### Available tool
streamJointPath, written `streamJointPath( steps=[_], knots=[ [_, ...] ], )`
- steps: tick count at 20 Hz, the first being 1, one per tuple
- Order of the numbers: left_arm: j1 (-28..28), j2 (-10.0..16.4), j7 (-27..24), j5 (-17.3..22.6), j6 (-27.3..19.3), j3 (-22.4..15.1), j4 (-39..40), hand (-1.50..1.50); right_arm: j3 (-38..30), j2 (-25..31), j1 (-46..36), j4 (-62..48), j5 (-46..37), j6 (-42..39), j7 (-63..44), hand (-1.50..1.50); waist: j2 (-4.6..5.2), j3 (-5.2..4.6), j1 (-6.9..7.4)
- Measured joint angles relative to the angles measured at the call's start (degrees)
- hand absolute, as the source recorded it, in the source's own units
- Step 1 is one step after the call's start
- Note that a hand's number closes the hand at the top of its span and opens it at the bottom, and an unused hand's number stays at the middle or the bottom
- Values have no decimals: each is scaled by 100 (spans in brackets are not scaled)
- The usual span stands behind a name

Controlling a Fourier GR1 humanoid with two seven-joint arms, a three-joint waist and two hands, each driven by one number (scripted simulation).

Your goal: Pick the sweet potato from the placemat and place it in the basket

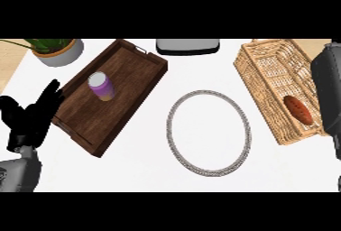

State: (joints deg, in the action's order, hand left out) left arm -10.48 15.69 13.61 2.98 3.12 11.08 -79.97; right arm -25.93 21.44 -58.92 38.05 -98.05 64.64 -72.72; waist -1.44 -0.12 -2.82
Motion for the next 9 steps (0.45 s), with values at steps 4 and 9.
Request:
streamJointPath(
  steps=[4, 9],
  knots=[
    [132, 45, 14, 16, -28, 90, -17, 0, -241, -602, 485, 855, 41, 90, -15, -150, -80, -4, -154],
    [293, 64, -43, 31, -39, 170, -6, 0, -196, -1508, 1268, 1921, 207, 90, 20, -150, -141, -6, -311]
  ],
)
